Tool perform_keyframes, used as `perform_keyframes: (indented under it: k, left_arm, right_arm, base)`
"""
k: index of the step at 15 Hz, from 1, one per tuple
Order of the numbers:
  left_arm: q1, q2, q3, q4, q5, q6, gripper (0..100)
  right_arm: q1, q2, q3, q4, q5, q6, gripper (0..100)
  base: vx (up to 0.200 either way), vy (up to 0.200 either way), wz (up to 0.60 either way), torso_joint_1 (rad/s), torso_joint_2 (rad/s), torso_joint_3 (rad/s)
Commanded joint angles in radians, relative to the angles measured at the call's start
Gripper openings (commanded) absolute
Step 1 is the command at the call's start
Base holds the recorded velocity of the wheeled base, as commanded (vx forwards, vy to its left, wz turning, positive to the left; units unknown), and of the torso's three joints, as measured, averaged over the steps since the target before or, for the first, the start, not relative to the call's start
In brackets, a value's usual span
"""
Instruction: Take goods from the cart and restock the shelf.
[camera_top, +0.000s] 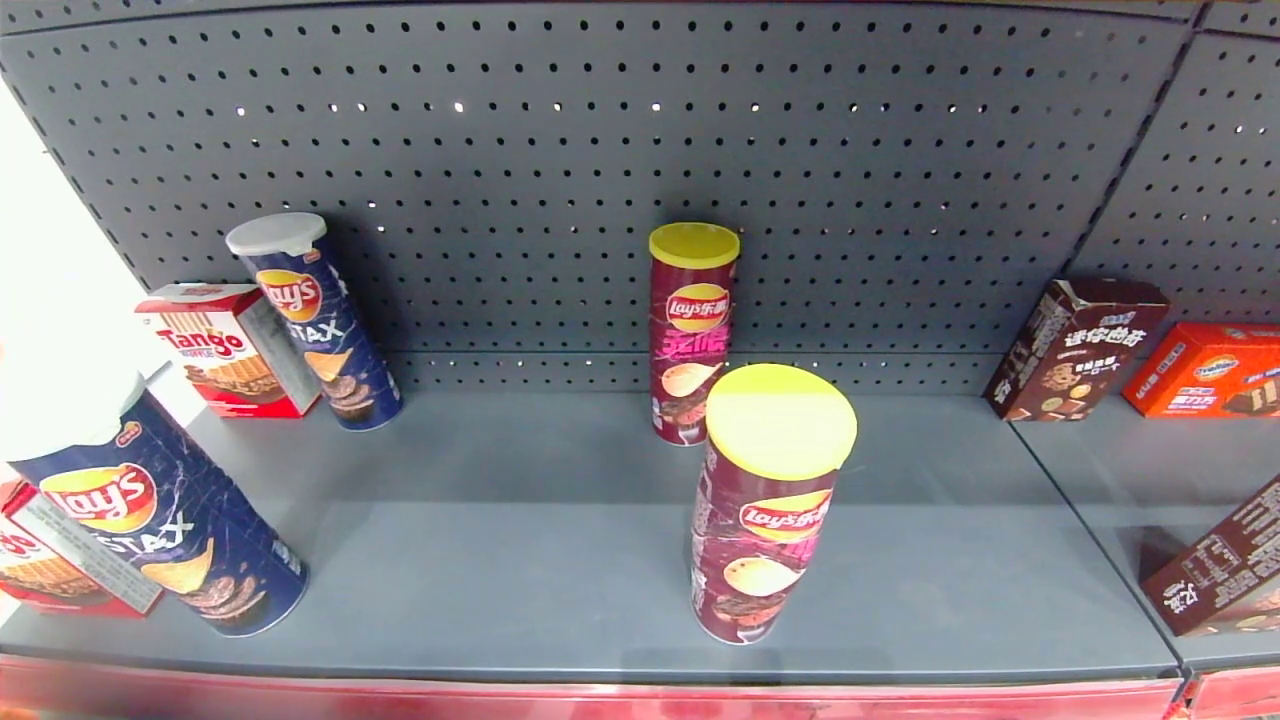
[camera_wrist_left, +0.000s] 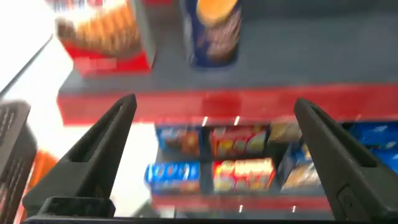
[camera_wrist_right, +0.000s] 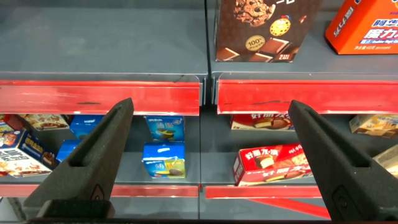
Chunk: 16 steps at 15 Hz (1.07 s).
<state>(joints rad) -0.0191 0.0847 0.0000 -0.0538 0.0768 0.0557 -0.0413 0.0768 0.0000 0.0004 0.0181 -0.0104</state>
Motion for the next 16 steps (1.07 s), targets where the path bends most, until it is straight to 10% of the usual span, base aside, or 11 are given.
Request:
perform_keyframes:
  k: [1, 6, 8, 10, 16]
  left_arm:
    - [0.028, -0.082, 0.000, 0.012, 0.001, -0.007, 100]
    - [0.025, -0.085, 0.000, 0.012, 0.000, -0.013, 100]
    - [0.024, -0.085, 0.000, 0.022, -0.054, -0.017, 100]
    - [0.024, -0.085, 0.000, 0.057, -0.238, 0.049, 100]
    - [0.024, -0.085, 0.000, 0.058, -0.241, 0.042, 100]
  right_arm:
    - [0.000, 0.001, 0.000, 0.000, 0.000, 0.000, 100]
    - [0.000, 0.001, 0.000, 0.000, 0.000, 0.000, 100]
    - [0.000, 0.001, 0.000, 0.000, 0.000, 0.000, 100]
    - [0.000, 0.000, 0.000, 0.000, 0.000, 0.000, 100]
    - [0.000, 0.001, 0.000, 0.000, 0.000, 0.000, 100]
  base:
    - [0.000, 0.000, 0.00, 0.000, 0.00, 0.000]
    - [0.000, 0.000, 0.00, 0.000, 0.00, 0.000]
    - [0.000, 0.000, 0.00, 0.000, 0.00, 0.000]
    - [0.000, 0.000, 0.00, 0.000, 0.00, 0.000]
    - [0.000, 0.000, 0.00, 0.000, 0.00, 0.000]
